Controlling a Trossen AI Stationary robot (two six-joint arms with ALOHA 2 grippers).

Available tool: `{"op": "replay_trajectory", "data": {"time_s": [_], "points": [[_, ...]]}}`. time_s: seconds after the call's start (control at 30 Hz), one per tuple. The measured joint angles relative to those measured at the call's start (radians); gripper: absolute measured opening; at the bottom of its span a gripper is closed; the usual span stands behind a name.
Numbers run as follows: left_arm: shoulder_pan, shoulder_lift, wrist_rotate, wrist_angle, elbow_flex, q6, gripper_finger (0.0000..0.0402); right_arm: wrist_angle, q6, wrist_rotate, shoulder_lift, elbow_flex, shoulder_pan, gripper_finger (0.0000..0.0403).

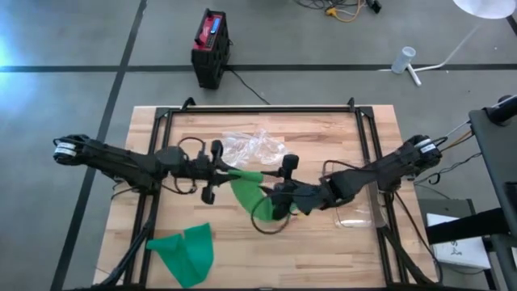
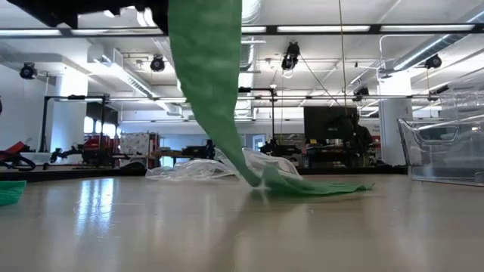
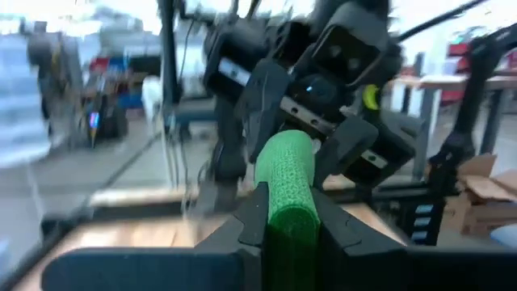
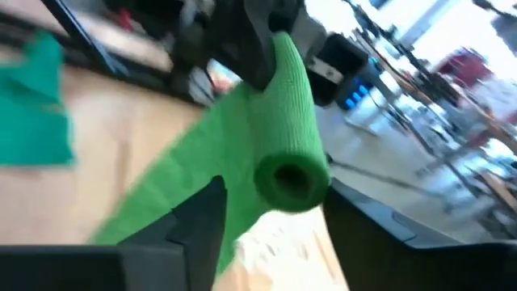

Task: Roll bandage
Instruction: Roll the green bandage

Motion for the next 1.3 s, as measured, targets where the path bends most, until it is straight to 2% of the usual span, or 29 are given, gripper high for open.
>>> {"op": "replay_trajectory", "data": {"time_s": [0.07,0.17,0.3,0.37,0.5,0.63,0.8,1.07,1.3], "points": [[-0.018,-0.015,0.002,0.015,0.001,0.032,0.0033,0.000,-0.005,-0.034,-0.019,0.021,0.019,0.0219],[-0.049,-0.028,-0.007,0.046,0.001,0.079,0.0029,0.109,0.007,-0.052,-0.031,0.019,0.037,0.0238],[-0.082,-0.019,-0.001,0.073,0.001,0.109,0.0033,0.321,0.024,-0.057,-0.023,-0.026,0.036,0.0241],[-0.088,-0.018,-0.002,0.080,0.001,0.111,0.0034,0.374,0.033,-0.056,-0.014,-0.047,0.034,0.0236],[-0.102,-0.022,-0.003,0.060,0.001,0.103,0.0031,0.404,0.101,-0.069,0.004,-0.057,0.015,0.0228],[-0.105,-0.021,-0.039,0.060,0.001,0.107,0.0033,0.425,0.208,-0.195,0.025,-0.057,-0.021,0.0222],[-0.106,-0.018,-0.072,0.057,0.000,0.107,0.0035,0.429,0.317,-0.232,0.029,-0.057,-0.057,0.0211],[-0.106,-0.017,-0.102,0.055,0.000,0.107,0.0039,0.422,0.355,-0.279,0.032,-0.057,-0.089,0.0169],[-0.106,-0.017,-0.091,0.039,0.000,0.082,0.0052,0.413,0.240,-0.285,0.032,-0.057,-0.095,0.0088]]}}
